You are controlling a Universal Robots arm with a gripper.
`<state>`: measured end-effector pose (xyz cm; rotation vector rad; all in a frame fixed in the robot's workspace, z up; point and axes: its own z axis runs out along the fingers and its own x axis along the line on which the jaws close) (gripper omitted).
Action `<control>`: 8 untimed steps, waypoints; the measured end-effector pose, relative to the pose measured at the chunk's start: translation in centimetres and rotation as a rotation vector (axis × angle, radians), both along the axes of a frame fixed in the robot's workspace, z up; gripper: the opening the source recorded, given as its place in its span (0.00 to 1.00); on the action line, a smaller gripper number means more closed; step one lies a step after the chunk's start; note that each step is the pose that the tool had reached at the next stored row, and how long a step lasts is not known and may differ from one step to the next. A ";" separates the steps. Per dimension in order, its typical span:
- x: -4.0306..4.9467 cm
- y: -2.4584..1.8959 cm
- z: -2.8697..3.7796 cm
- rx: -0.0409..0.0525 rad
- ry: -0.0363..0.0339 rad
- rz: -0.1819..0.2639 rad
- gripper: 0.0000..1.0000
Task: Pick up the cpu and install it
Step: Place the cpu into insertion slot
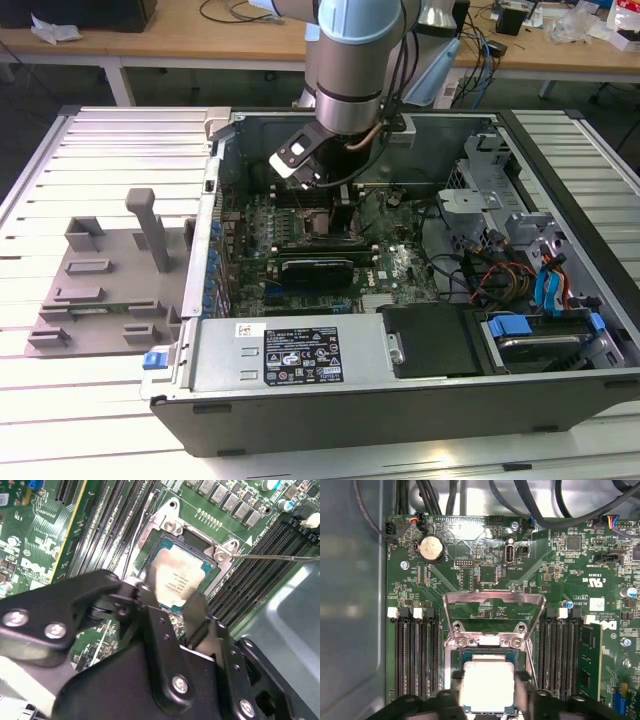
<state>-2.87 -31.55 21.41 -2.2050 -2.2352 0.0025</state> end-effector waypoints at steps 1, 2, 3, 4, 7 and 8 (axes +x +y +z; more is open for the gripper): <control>0.00 -0.01 0.02 -0.0040 -0.0001 0.000 0.41; -0.01 -0.01 0.03 -0.0097 0.0000 0.000 0.35; -0.01 -0.03 0.03 -0.0122 0.0001 0.000 0.29; 0.00 -0.03 0.03 -0.0143 0.0001 0.000 0.29; -0.01 -0.06 0.03 -0.0225 0.0002 0.000 0.11; -0.01 -0.05 -0.01 -0.0223 0.0002 0.000 0.11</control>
